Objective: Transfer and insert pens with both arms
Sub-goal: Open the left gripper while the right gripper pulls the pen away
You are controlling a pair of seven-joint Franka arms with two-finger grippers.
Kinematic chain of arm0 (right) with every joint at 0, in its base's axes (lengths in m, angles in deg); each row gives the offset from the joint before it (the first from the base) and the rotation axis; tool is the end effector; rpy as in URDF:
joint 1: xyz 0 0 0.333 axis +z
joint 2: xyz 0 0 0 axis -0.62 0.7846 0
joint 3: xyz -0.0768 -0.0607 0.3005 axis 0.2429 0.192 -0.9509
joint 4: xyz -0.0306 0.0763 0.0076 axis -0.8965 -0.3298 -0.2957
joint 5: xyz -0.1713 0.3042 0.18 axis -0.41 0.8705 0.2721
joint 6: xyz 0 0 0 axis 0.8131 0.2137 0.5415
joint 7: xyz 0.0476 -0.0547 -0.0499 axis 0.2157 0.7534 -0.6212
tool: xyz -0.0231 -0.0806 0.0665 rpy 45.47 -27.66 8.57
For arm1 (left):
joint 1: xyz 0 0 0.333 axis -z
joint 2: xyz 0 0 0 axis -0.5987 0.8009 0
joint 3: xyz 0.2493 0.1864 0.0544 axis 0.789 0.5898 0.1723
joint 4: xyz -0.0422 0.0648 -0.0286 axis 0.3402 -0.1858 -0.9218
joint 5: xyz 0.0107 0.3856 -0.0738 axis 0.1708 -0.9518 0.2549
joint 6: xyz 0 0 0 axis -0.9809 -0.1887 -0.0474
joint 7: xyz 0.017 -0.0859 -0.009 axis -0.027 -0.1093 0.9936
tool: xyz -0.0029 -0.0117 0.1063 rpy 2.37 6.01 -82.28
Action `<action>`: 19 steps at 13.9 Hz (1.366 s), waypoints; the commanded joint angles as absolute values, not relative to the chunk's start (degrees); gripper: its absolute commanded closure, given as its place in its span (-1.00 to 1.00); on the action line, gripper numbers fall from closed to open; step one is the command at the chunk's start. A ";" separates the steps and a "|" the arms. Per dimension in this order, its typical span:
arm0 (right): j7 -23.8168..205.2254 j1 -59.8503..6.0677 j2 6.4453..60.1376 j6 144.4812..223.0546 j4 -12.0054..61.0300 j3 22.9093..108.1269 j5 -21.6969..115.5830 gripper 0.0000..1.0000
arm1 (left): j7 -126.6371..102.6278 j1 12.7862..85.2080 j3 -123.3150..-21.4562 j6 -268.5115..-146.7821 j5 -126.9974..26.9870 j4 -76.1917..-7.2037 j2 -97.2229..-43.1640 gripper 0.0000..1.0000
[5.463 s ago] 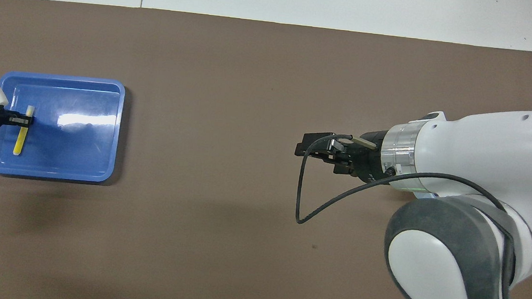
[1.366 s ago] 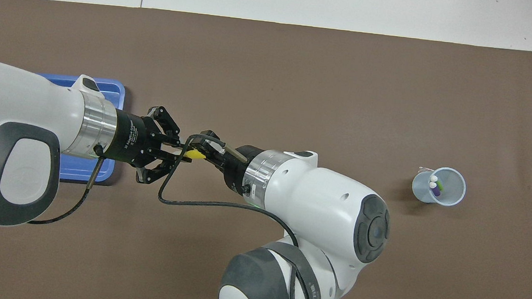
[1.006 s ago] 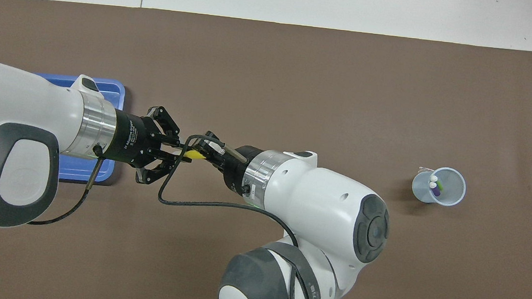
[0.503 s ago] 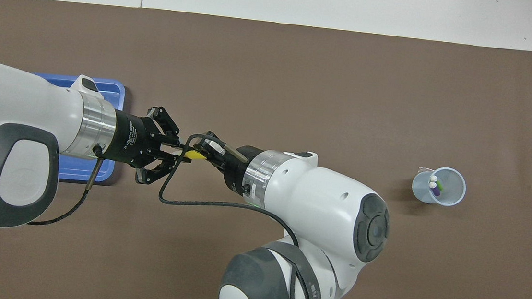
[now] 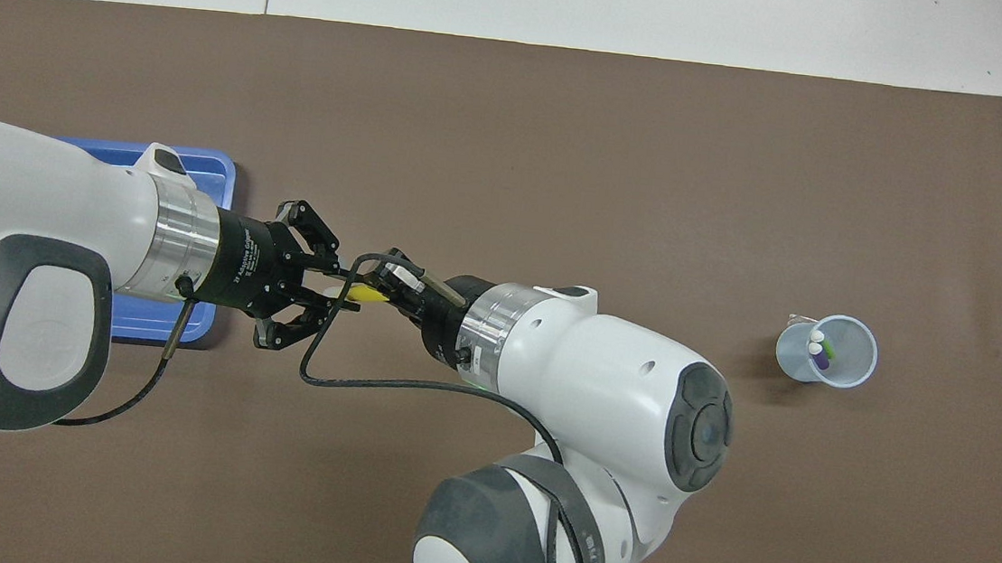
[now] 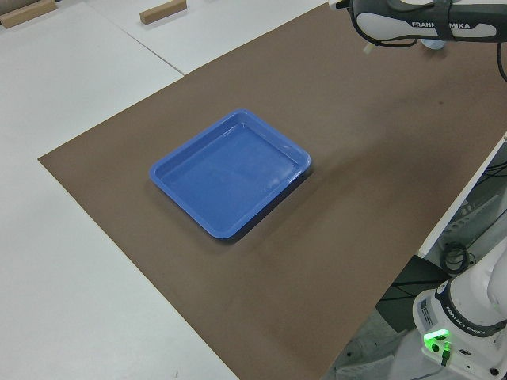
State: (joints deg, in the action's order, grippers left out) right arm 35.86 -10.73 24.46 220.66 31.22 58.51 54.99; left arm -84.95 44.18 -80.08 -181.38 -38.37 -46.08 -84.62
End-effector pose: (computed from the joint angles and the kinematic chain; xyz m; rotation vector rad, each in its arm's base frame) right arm 0.4860 0.3997 0.5034 -2.2365 0.7084 -0.1153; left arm 0.5051 -0.2095 0.5162 2.0017 1.7899 -0.6077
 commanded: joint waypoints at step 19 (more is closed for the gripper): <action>107.53 -39.80 16.10 166.10 31.59 59.10 11.72 1.00 | -10.47 27.30 -78.67 -169.98 -64.48 -47.21 -89.22 -1.00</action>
State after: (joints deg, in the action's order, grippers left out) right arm 98.34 -37.45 17.05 166.45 30.54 59.93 16.17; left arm -14.40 28.90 -78.15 -170.79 -59.90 -49.41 -88.73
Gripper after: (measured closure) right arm 0.815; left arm 0.000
